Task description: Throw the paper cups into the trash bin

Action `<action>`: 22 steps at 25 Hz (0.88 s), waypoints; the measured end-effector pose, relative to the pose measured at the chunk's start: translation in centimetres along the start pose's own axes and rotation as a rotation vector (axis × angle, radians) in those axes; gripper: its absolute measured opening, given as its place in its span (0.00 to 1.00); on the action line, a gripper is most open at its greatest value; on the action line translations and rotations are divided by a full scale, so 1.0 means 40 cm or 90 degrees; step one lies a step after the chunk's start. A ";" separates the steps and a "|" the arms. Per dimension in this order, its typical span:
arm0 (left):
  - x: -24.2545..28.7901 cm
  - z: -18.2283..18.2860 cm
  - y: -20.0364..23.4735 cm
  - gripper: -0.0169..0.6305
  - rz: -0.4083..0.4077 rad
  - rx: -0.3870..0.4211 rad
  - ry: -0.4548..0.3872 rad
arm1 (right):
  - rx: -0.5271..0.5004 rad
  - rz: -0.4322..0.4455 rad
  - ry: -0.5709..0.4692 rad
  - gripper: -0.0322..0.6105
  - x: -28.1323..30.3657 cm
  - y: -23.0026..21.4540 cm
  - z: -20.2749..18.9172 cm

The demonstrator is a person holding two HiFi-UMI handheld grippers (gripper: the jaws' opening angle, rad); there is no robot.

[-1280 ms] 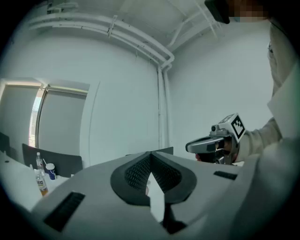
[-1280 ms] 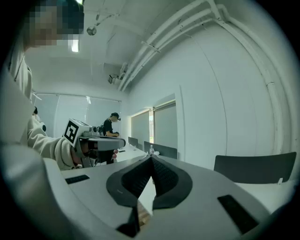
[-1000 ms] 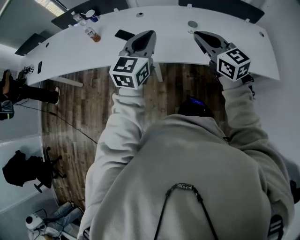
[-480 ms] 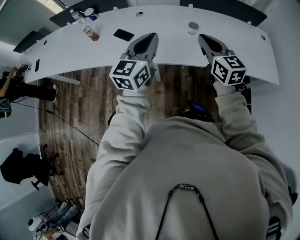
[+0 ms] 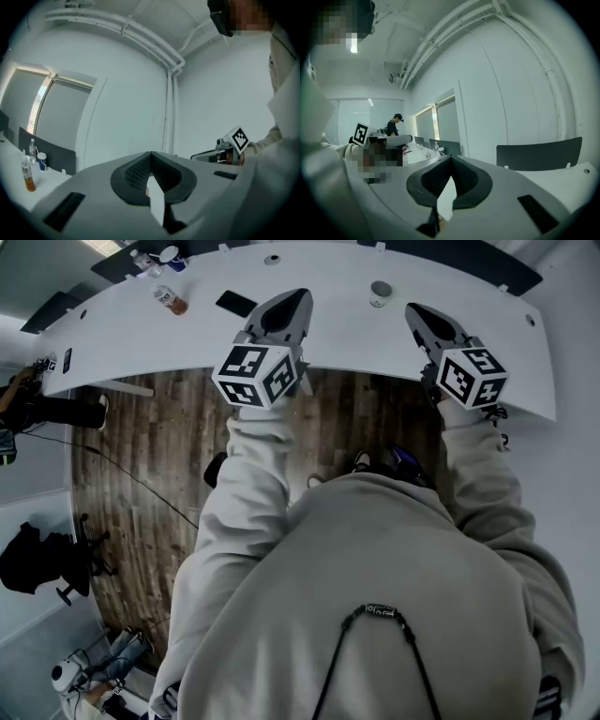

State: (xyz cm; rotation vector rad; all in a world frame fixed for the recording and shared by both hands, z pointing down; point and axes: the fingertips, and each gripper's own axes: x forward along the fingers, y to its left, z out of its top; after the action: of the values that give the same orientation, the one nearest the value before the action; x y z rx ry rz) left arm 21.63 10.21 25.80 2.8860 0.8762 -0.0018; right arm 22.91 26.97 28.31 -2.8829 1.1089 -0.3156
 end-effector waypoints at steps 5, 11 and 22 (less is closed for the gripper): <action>0.092 -0.059 -0.012 0.03 0.022 0.018 0.040 | 0.023 0.061 0.022 0.08 -0.013 -0.086 -0.018; 0.182 -0.044 -0.032 0.03 0.017 0.039 0.050 | 0.037 0.084 -0.005 0.08 -0.010 -0.162 -0.006; 0.350 -0.138 0.044 0.03 -0.015 0.004 0.063 | 0.054 0.036 -0.001 0.08 0.051 -0.348 -0.024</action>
State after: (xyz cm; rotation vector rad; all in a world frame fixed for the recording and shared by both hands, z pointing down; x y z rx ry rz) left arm 34.04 17.19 30.96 2.9025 0.9287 0.1375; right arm 33.36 36.00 31.10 -2.7717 1.1455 -0.3488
